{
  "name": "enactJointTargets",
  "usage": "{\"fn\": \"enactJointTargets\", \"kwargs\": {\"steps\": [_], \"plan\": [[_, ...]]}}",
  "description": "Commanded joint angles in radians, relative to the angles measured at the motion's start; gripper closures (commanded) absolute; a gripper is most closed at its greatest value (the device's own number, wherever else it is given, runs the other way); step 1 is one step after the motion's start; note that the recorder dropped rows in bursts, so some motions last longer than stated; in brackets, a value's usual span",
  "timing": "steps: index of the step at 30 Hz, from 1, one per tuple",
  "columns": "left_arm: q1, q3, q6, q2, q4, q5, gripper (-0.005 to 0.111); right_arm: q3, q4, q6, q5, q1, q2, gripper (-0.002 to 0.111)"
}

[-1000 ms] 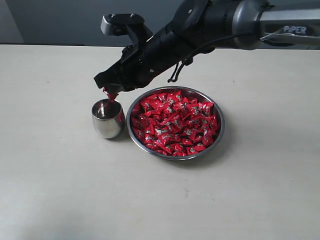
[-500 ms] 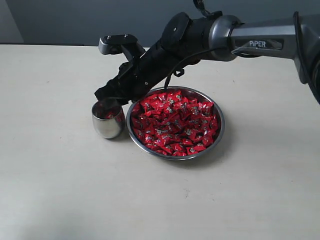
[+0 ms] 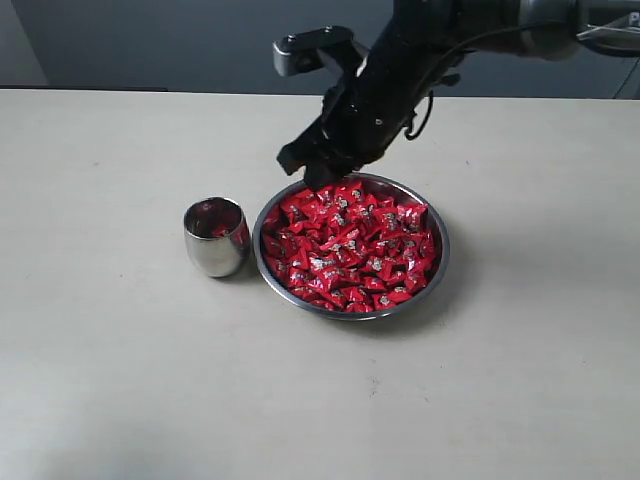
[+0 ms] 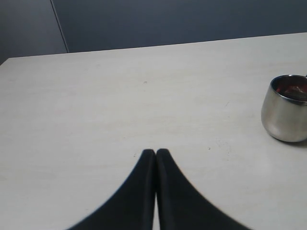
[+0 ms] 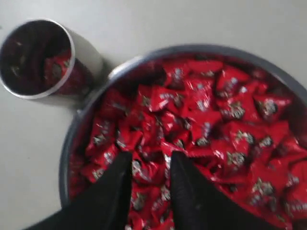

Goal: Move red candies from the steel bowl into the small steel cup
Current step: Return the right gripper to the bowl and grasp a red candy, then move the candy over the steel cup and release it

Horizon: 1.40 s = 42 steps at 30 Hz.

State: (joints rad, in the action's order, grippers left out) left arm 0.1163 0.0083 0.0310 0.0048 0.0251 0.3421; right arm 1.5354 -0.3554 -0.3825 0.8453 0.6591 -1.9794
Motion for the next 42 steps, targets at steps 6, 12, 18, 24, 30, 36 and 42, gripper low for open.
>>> {"fn": "enactJointTargets", "kwargs": {"steps": [6, 12, 18, 24, 30, 36, 42], "plan": [[-0.008, -0.008, -0.002, -0.005, 0.002, -0.005, 0.106, -0.187, 0.115, 0.036, -0.101, -0.023, -0.029, 0.081], [-0.008, -0.008, -0.002, -0.005, 0.002, -0.005, 0.106, -0.187, 0.097, 0.04, -0.148, -0.02, -0.091, 0.065], [-0.008, -0.008, -0.002, -0.005, 0.002, -0.005, 0.106, -0.187, 0.101, 0.042, -0.192, -0.02, -0.101, 0.088], [-0.008, -0.008, -0.002, -0.005, 0.002, -0.005, 0.106, -0.187, 0.101, 0.042, -0.177, -0.02, -0.081, 0.106], [-0.008, -0.008, -0.002, -0.005, 0.002, -0.005, 0.106, -0.187, 0.099, 0.042, -0.124, -0.02, -0.004, 0.106], [-0.008, -0.008, -0.002, -0.005, 0.002, -0.005, 0.106, -0.182, -0.018, 0.021, -0.143, -0.001, 0.074, 0.106], [-0.008, -0.008, -0.002, -0.005, 0.002, -0.005, 0.106, -0.119, -0.162, -0.119, -0.218, 0.103, 0.062, 0.106]]}}
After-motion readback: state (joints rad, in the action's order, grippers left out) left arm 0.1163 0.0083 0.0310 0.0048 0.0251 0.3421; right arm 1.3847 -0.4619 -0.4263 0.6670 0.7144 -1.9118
